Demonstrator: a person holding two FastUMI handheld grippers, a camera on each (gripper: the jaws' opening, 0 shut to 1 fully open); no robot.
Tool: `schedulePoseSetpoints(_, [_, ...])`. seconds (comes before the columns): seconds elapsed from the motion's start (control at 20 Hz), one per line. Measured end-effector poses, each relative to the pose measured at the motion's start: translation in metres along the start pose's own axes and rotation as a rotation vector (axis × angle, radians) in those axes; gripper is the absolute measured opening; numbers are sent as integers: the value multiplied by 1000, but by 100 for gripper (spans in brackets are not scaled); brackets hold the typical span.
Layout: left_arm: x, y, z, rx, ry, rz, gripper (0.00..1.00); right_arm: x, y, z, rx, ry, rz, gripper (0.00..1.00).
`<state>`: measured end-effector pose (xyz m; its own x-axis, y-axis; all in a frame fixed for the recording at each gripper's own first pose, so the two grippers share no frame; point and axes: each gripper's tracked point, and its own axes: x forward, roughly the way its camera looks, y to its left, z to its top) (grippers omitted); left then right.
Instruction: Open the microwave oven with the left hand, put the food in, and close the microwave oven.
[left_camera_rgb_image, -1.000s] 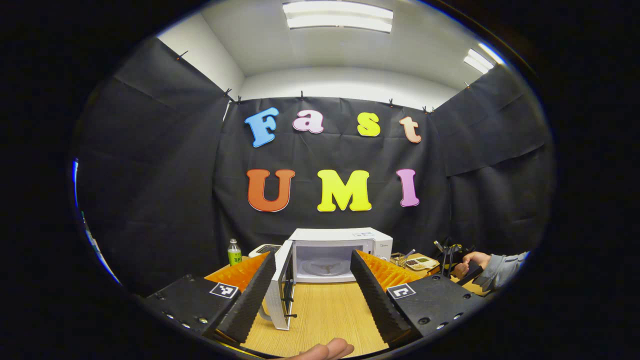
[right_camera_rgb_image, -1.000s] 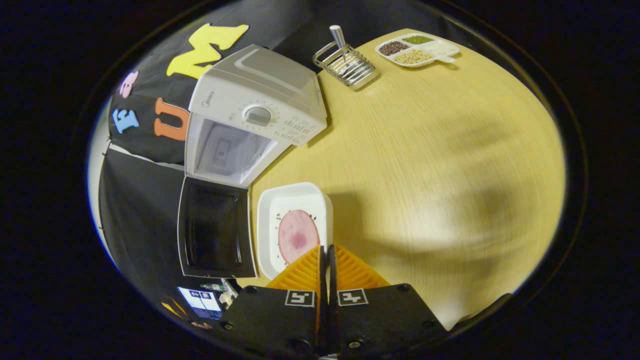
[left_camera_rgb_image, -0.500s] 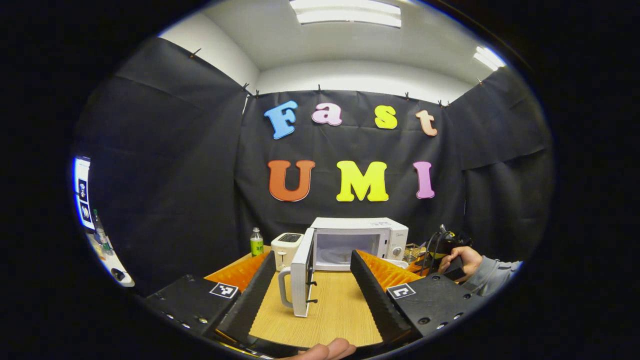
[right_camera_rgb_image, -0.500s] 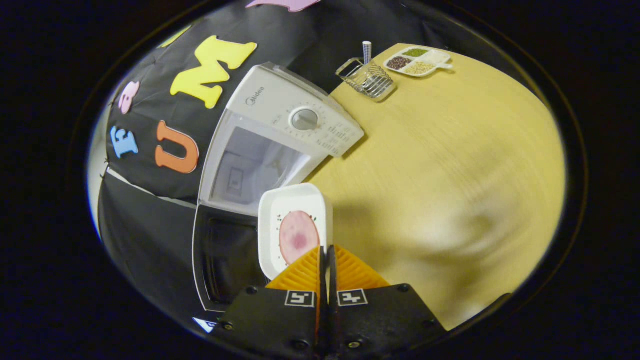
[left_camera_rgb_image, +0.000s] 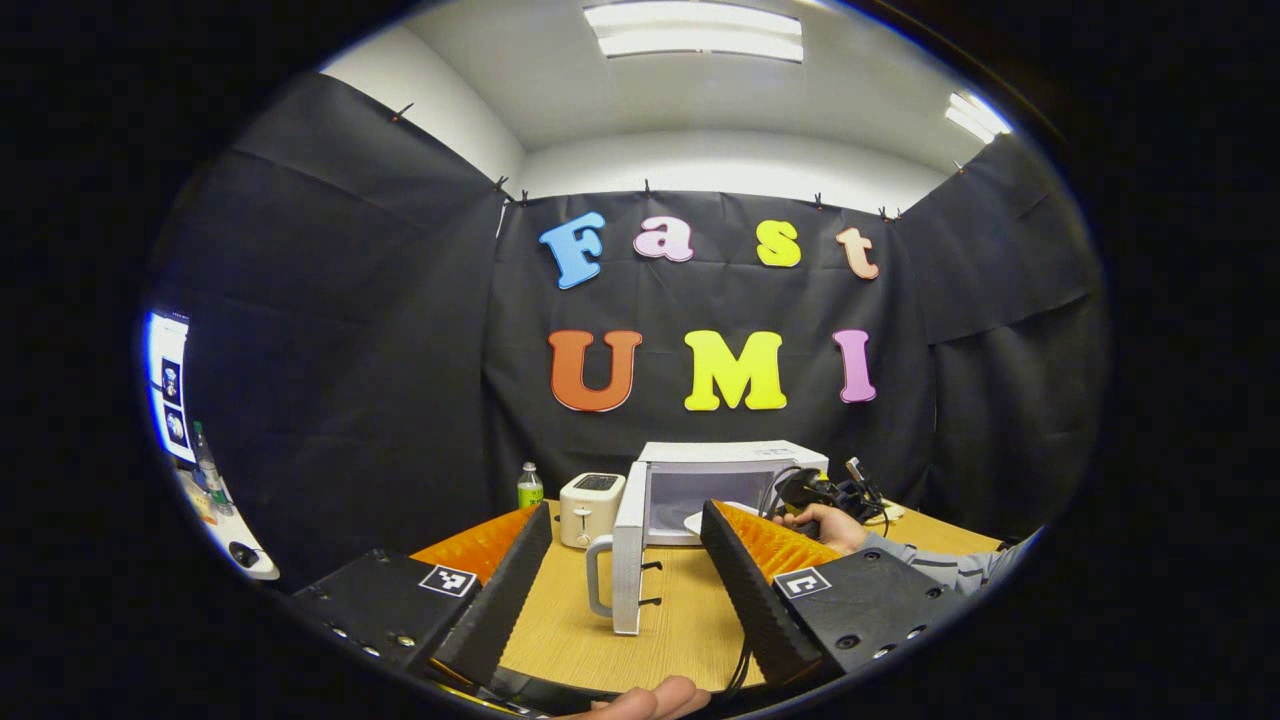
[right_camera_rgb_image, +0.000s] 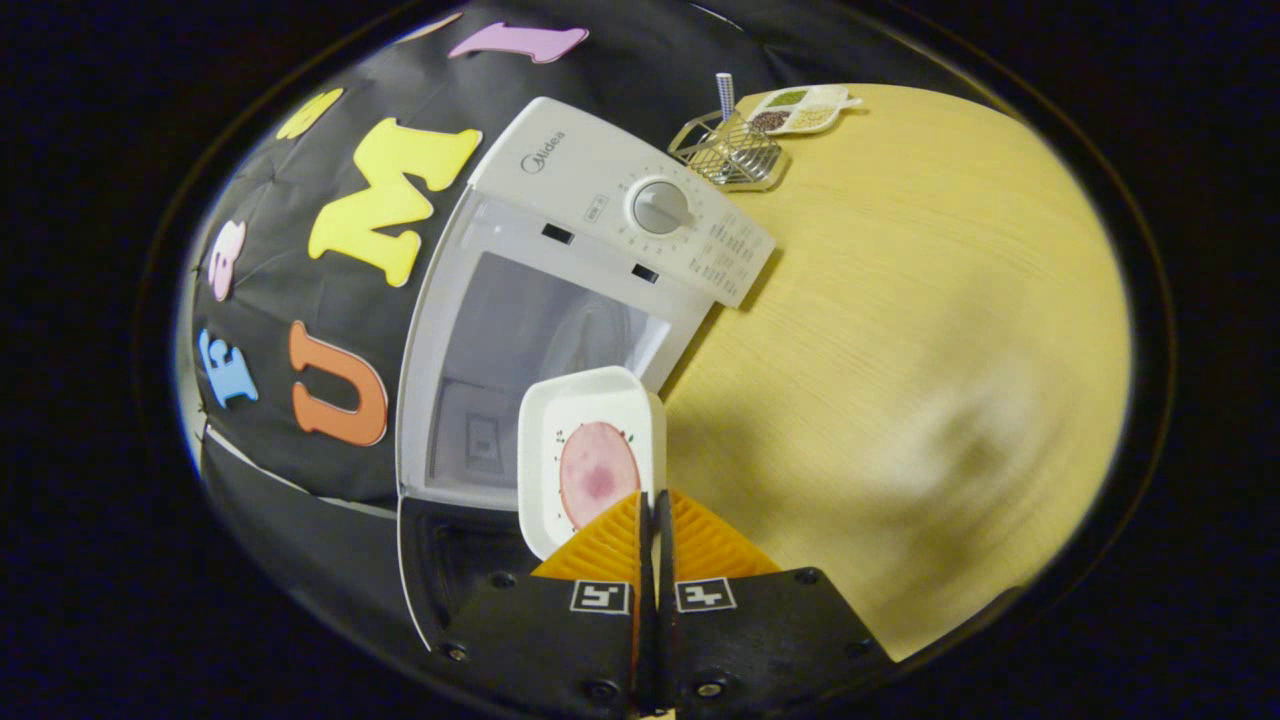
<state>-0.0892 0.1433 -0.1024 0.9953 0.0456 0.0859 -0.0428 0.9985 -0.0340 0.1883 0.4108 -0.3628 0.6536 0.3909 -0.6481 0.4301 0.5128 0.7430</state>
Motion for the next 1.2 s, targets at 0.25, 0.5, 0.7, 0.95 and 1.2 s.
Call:
schedulePoseSetpoints(0.25, [10,0,-11,32,18,-13,92,44,28,-2,136,-90,-14,0])
schedulePoseSetpoints(0.5, [31,9,-31,41,59,8,92,96,45,17,227,-181,-43,4])
schedulePoseSetpoints(0.7, [42,16,-42,61,82,42,93,139,52,32,272,-230,-70,4])
schedulePoseSetpoints(0.95, [59,14,-52,34,91,52,92,173,59,38,284,-258,-94,0])
schedulePoseSetpoints(1.2, [56,15,-51,37,86,56,92,176,66,41,257,-289,-72,8])
